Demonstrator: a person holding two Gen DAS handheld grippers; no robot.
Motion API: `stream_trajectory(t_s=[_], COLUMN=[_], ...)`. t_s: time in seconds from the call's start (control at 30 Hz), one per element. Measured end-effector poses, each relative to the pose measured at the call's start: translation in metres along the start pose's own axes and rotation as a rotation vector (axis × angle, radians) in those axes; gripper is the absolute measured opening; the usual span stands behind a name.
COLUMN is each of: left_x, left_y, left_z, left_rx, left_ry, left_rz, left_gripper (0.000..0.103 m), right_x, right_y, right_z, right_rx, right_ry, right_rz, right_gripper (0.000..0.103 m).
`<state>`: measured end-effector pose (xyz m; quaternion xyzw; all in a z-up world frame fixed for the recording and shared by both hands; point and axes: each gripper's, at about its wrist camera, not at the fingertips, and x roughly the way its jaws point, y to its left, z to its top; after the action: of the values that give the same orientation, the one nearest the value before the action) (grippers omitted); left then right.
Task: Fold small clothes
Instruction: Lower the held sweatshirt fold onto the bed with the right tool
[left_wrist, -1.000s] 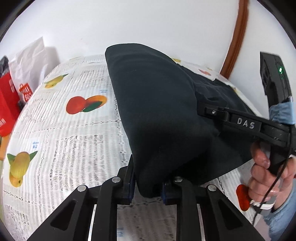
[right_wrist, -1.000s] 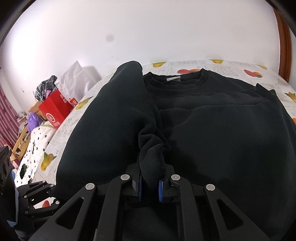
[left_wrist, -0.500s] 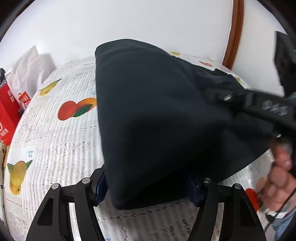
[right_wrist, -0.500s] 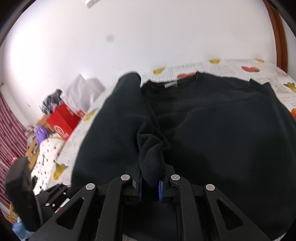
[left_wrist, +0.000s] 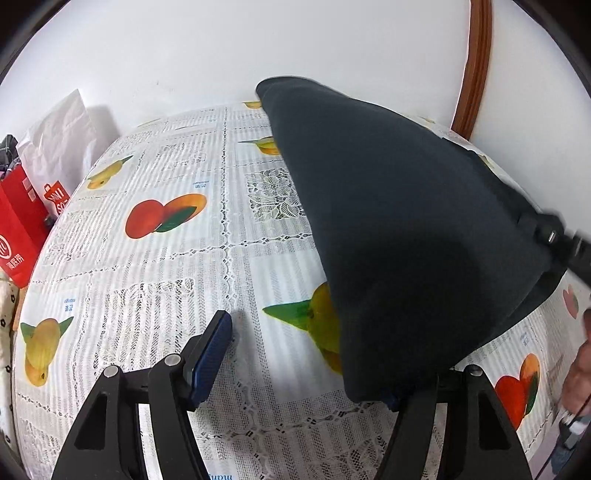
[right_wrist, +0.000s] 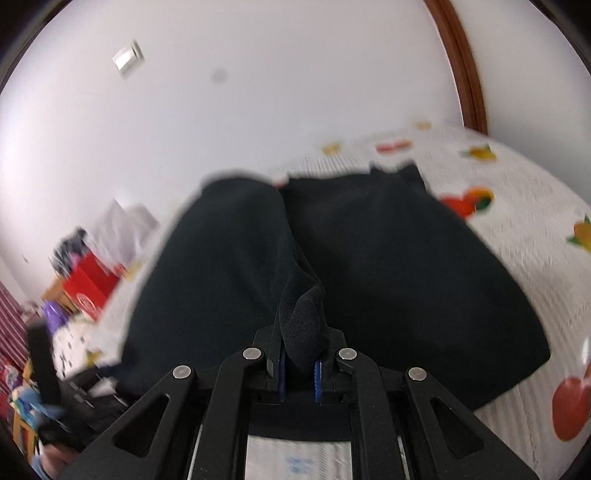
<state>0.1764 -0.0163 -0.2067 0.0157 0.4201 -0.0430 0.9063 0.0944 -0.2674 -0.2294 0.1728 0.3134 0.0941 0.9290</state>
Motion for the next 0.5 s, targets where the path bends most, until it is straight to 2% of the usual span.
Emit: stream_trajectory(t_s=[0.13, 0.23, 0.3, 0.37, 0.43, 0.5], left_x=[-0.004, -0.013, -0.015, -0.015, -0.009, -0.002], left_y=[0.001, 0.005, -0.005, -0.019, -0.031, -0.040], left_z=[-0.002, -0.006, -0.005, -0.002, 0.002, 0.004], left_rx=[-0.006, -0.009, 0.017, 0.046, 0.071, 0.089], left_ry=[-0.009, -0.030, -0.037, -0.039, -0.032, -0.006], left_rz=[-0.030, -0.084, -0.092, -0.091, -0.087, -0.065], left_gripper=[0.070, 0.077, 0.079, 0.079, 0.079, 0.079], right_x=[0.003, 0.006, 0.007, 0.008, 0.012, 0.016], right_y=[0.009, 0.009, 0.006, 0.004, 0.005, 0.007], right_z=[-0.005, -0.003, -0.001, 0.001, 0.004, 0.008], right_rx=[-0.029, -0.010, 0.006, 0.019, 0.028, 0.031], right_ry=[0.014, 0.044, 0.061, 0.069, 0.074, 0.074], right_rz=[-0.031, 0.002, 0.031, 0.048, 0.070, 0.068], right_gripper=[0.012, 0.017, 0.022, 0.038, 0.045, 0.048])
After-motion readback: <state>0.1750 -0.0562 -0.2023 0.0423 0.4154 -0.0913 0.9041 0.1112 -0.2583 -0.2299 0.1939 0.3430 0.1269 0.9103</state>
